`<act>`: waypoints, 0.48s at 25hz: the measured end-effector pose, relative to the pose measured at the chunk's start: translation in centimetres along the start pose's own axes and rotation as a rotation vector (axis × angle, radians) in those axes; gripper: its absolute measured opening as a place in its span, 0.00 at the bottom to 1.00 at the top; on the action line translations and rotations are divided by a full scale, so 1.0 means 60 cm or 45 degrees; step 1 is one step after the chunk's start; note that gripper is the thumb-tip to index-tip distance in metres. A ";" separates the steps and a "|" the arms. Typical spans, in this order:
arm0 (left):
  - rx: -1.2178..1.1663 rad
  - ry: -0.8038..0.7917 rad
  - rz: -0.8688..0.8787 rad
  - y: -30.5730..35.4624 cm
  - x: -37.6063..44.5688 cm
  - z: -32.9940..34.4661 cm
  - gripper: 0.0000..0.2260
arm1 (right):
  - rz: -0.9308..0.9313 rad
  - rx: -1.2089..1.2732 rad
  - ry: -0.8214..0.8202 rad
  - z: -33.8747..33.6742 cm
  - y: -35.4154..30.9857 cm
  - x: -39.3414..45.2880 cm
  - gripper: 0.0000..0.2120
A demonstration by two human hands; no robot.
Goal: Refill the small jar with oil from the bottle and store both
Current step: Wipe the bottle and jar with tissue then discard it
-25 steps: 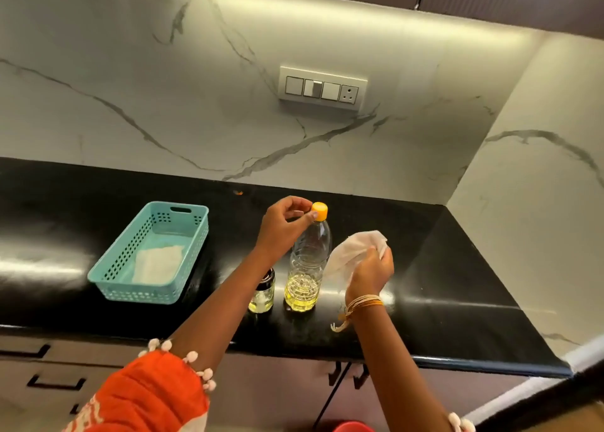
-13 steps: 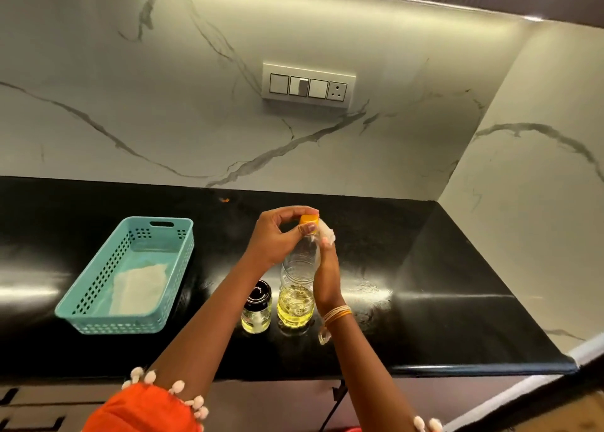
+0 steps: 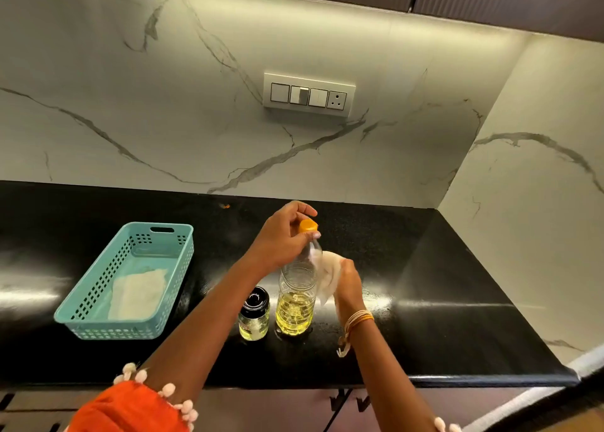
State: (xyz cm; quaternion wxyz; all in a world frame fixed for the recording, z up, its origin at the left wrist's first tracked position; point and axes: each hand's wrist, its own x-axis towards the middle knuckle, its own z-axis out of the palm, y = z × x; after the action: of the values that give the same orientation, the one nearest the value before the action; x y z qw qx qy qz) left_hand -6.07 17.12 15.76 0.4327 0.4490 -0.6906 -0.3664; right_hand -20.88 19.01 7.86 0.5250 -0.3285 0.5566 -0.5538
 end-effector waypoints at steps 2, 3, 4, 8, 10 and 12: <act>0.201 0.175 0.021 0.013 -0.005 0.014 0.20 | 0.054 0.243 0.057 -0.008 -0.016 0.005 0.20; 0.287 0.255 0.052 0.017 -0.006 0.020 0.21 | 0.016 0.353 0.026 -0.007 -0.028 0.005 0.19; 0.319 0.301 0.079 0.017 -0.006 0.024 0.21 | -0.055 0.379 -0.020 -0.005 -0.041 0.003 0.19; 0.201 0.233 0.130 0.015 -0.005 0.035 0.18 | -0.326 0.106 -0.128 0.020 -0.048 -0.016 0.17; 0.114 0.160 0.122 0.013 0.000 0.036 0.16 | -0.352 0.038 -0.103 0.025 -0.027 -0.016 0.16; 0.012 -0.001 0.106 0.016 0.005 0.033 0.18 | -0.345 0.037 -0.072 0.017 -0.005 -0.007 0.18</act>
State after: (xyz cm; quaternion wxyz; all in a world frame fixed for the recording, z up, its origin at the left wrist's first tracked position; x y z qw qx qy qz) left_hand -8.25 17.37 15.99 0.4452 0.4217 -0.7106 -0.3450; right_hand -19.88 19.09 8.44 0.4654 -0.4085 0.4841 -0.6182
